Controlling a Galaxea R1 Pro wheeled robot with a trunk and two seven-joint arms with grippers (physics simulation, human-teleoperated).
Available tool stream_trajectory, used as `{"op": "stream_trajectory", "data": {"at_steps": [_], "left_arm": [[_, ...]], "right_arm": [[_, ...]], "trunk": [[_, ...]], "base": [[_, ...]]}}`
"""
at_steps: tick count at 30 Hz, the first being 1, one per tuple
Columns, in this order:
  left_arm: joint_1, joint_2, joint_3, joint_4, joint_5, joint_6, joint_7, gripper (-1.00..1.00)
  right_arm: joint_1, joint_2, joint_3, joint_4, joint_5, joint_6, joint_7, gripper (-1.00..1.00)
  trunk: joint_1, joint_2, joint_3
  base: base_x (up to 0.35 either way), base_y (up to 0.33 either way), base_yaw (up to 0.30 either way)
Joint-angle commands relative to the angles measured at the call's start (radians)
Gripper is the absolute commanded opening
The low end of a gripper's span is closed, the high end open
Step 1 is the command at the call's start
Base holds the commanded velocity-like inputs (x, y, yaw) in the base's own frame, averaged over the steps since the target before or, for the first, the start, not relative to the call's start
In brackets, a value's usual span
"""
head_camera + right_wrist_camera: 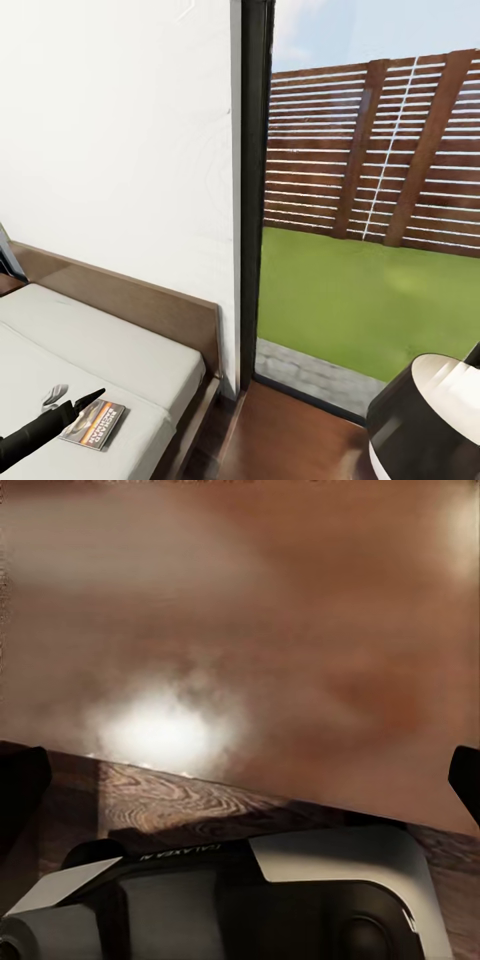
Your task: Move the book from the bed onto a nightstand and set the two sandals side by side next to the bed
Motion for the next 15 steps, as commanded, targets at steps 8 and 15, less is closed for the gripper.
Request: {"op": "stream_trajectory", "data": {"at_steps": [8, 15], "left_arm": [[-0.001, 0.0, 0.002, 0.0, 0.004, 0.01, -0.003, 1.0], [-0.001, -0.001, 0.001, 0.0, 0.004, 0.01, -0.003, 1.0]], "right_arm": [[-0.002, 0.0, -0.005, 0.004, -0.004, -0.001, 0.005, 1.0], [-0.002, 0.0, -0.005, 0.003, -0.003, -0.001, 0.005, 1.0]], "trunk": [[-0.031, 0.055, 0.024], [-0.057, 0.104, 0.046]], "base": [[0.0, 0.0, 0.0], [0.0, 0.0, 0.0]]}}
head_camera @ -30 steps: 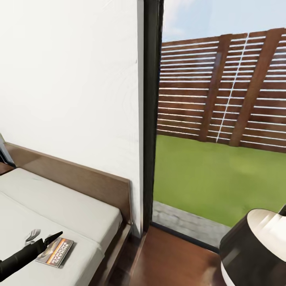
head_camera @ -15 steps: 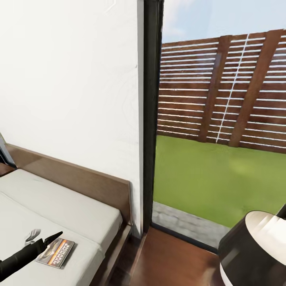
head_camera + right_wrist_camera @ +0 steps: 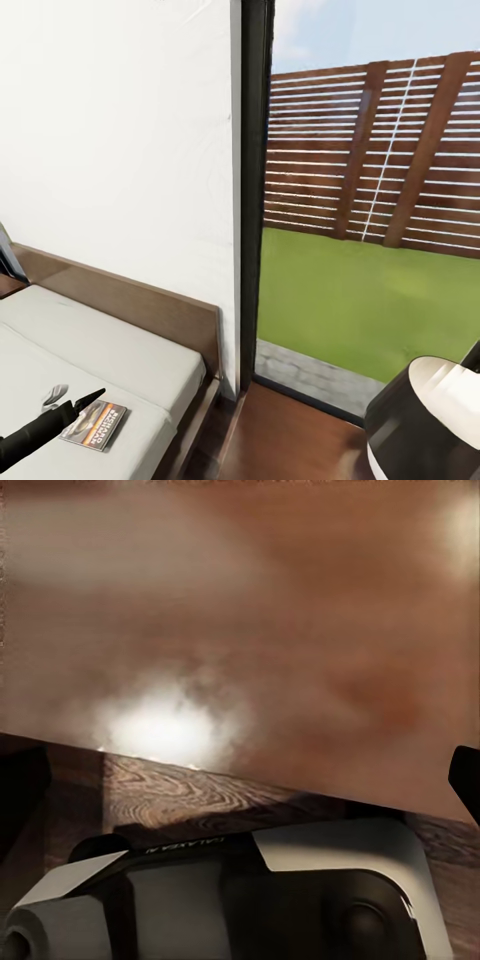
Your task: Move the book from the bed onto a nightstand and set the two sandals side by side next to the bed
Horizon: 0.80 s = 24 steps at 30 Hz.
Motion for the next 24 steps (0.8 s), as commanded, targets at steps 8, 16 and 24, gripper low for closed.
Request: {"op": "stream_trajectory", "data": {"at_steps": [8, 16, 24], "left_arm": [[-0.001, 0.0, 0.002, 0.0, 0.004, 0.01, -0.002, 1.0], [-0.001, 0.0, 0.002, 0.0, 0.004, 0.01, -0.002, 1.0], [-0.001, 0.0, 0.002, 0.0, 0.004, 0.01, -0.002, 1.0]], "right_arm": [[-0.002, 0.0, -0.005, 0.004, -0.004, -0.001, 0.005, 1.0], [-0.002, 0.0, -0.005, 0.004, -0.005, -0.001, 0.005, 1.0], [-0.002, 0.0, -0.005, 0.004, -0.004, -0.001, 0.005, 1.0]], "trunk": [[-0.031, 0.055, 0.024], [-0.061, 0.111, 0.049], [-0.092, 0.167, 0.074]], "base": [[0.0, 0.0, 0.0], [0.0, 0.0, 0.0], [0.0, 0.0, 0.0]]}}
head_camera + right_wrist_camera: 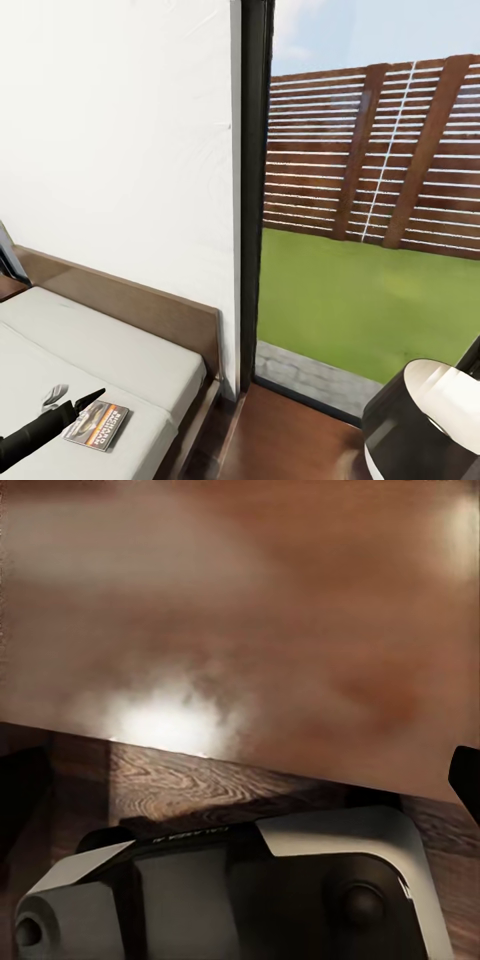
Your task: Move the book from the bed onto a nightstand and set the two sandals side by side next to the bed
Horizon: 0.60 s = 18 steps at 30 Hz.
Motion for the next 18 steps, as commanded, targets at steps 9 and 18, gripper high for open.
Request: {"op": "stream_trajectory", "data": {"at_steps": [9, 18], "left_arm": [[-0.001, 0.0, 0.002, 0.0, 0.004, 0.009, -0.003, 1.0], [-0.001, 0.0, 0.002, 0.0, 0.004, 0.01, -0.003, 1.0]], "right_arm": [[-0.002, 0.0, -0.005, 0.004, -0.004, -0.001, 0.005, 1.0], [-0.002, 0.0, -0.005, 0.004, -0.004, -0.001, 0.005, 1.0]], "trunk": [[-0.034, 0.062, 0.027], [-0.069, 0.125, 0.055]], "base": [[0.0, 0.0, 0.0], [0.0, 0.0, 0.0]]}}
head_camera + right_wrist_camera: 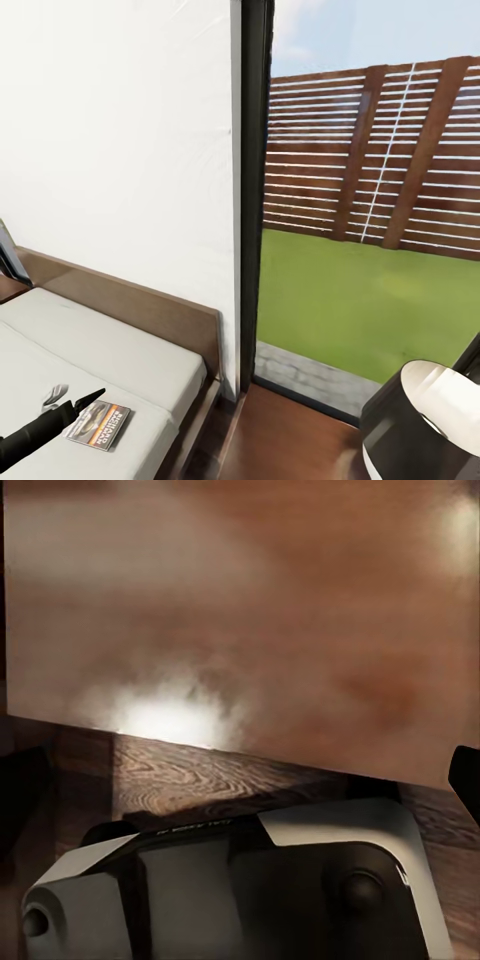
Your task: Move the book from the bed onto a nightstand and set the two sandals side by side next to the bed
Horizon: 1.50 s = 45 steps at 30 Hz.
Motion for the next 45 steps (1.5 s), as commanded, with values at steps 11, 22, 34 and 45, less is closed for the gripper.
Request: {"op": "stream_trajectory", "data": {"at_steps": [11, 22, 34, 45], "left_arm": [[-0.001, 0.0, 0.002, 0.0, 0.004, 0.01, -0.003, 1.0], [-0.001, -0.002, 0.002, 0.0, 0.004, 0.01, -0.003, 1.0], [-0.001, -0.002, 0.002, 0.0, 0.004, 0.01, -0.003, 1.0], [-0.001, -0.002, 0.002, 0.0, 0.004, 0.009, -0.003, 1.0]], "right_arm": [[-0.002, 0.0, -0.005, 0.004, -0.004, -0.001, 0.005, 1.0], [-0.002, 0.0, -0.005, 0.004, -0.003, -0.001, 0.007, 1.0], [-0.002, 0.0, -0.005, 0.004, -0.004, -0.001, 0.007, 1.0], [-0.002, 0.0, -0.005, 0.004, -0.004, -0.001, 0.006, 1.0]], "trunk": [[-0.042, 0.076, 0.033], [-0.076, 0.139, 0.061], [-0.076, 0.139, 0.061], [-0.076, 0.139, 0.061]], "base": [[0.0, 0.0, 0.0], [0.0, 0.0, 0.0], [0.0, 0.0, 0.0], [0.0, 0.0, 0.0]]}}
